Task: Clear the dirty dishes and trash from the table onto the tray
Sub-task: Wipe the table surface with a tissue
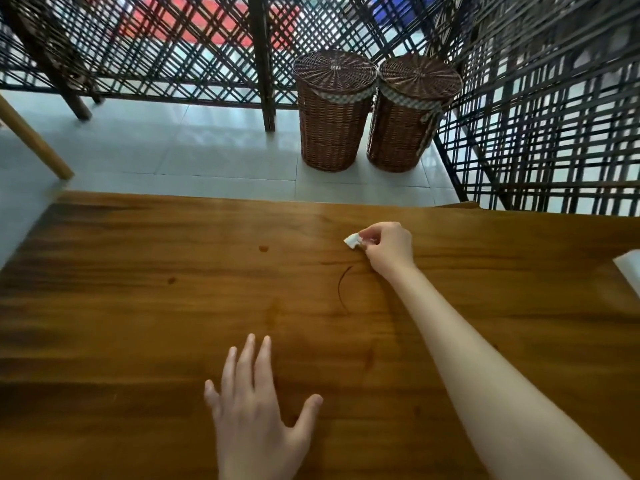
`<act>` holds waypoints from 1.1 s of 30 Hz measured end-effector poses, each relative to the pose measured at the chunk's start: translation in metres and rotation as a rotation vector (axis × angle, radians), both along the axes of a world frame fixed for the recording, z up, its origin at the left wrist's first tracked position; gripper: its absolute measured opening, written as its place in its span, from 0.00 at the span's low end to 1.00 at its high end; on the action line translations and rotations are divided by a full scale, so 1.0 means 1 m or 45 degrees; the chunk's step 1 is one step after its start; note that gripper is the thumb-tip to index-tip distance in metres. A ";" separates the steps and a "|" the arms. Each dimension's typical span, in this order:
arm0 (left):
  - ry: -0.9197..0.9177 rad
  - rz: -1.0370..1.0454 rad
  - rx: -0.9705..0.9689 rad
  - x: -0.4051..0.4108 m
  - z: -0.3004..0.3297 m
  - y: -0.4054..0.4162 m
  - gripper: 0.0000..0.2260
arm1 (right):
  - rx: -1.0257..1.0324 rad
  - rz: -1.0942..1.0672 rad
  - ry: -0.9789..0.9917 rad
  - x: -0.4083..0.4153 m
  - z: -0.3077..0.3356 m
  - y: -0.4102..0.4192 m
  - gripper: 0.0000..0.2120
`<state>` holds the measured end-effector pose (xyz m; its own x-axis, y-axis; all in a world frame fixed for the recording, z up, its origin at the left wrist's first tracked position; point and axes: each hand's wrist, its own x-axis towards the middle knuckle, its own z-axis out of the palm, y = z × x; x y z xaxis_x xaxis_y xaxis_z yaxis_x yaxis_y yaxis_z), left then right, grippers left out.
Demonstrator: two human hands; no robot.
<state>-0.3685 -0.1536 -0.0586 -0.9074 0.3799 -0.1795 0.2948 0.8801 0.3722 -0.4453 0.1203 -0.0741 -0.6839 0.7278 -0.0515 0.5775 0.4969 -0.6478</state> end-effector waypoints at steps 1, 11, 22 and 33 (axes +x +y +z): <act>-0.012 -0.003 -0.004 0.001 0.002 0.002 0.44 | -0.010 0.055 -0.012 0.001 0.001 -0.005 0.09; 0.017 0.014 -0.015 0.008 0.001 0.002 0.44 | 0.125 0.310 0.021 0.037 -0.004 -0.064 0.06; 0.039 -0.026 0.013 0.020 -0.001 -0.004 0.43 | 0.141 0.461 0.011 0.124 -0.003 -0.102 0.03; 0.068 -0.138 0.063 0.023 -0.005 -0.015 0.42 | 0.344 0.261 -0.167 0.135 0.005 -0.119 0.07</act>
